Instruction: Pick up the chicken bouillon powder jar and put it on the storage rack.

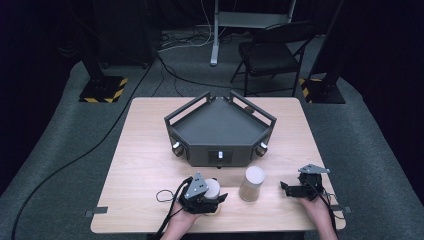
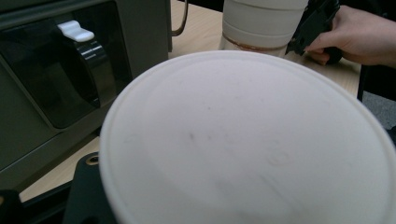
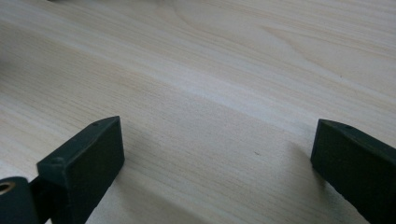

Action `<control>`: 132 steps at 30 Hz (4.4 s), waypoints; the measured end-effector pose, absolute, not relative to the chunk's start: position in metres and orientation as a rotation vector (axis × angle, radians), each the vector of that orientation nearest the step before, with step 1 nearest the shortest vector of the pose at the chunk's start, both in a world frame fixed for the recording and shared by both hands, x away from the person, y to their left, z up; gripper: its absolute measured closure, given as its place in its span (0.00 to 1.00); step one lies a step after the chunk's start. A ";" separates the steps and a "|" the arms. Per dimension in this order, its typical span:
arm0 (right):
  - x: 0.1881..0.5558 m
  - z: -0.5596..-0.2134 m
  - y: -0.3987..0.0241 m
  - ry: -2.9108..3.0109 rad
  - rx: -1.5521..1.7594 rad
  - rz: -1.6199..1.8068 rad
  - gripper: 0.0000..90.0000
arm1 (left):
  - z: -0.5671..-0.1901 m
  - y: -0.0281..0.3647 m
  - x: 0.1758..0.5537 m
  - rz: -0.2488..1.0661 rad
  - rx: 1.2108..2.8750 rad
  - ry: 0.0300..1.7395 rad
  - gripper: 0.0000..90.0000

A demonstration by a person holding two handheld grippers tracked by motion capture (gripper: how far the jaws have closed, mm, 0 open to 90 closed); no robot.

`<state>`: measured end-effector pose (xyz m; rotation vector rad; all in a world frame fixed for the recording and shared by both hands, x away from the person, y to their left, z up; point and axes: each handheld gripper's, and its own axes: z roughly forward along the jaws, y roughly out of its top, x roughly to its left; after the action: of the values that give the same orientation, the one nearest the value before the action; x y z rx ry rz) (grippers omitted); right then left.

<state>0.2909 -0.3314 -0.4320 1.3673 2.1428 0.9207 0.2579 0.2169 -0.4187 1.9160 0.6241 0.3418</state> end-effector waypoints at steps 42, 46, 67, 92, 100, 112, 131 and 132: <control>0.291 -0.432 -0.332 2.144 1.367 0.921 0.02 | -0.281 0.226 0.329 0.501 1.799 0.684 0.40; 0.291 -0.432 -0.332 2.145 1.367 0.922 0.02 | -0.274 0.221 0.340 0.534 1.803 0.708 0.40; 0.292 -0.432 -0.333 2.151 1.361 0.925 0.02 | -0.284 0.193 0.396 0.643 1.828 0.919 0.39; 0.292 -0.432 -0.333 2.152 1.358 0.924 0.02 | -0.284 0.195 0.395 0.645 1.865 1.019 0.18; 0.292 -0.432 -0.333 2.154 1.356 0.925 0.02 | -0.280 0.214 0.368 0.670 1.894 0.959 0.11; 0.292 -0.432 -0.333 2.155 1.357 0.925 0.02 | -0.297 0.274 0.313 0.635 1.842 0.936 0.07; 0.292 -0.432 -0.333 2.154 1.357 0.925 0.02 | -0.353 0.311 0.243 0.703 1.791 0.992 0.02; 0.292 -0.432 -0.333 2.154 1.357 0.925 0.02 | -0.356 0.312 0.241 0.700 1.789 0.995 0.02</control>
<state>0.2923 -0.3326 -0.4320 1.3572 2.1537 0.9246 0.2406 0.3124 -0.3561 1.7887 0.9952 0.7005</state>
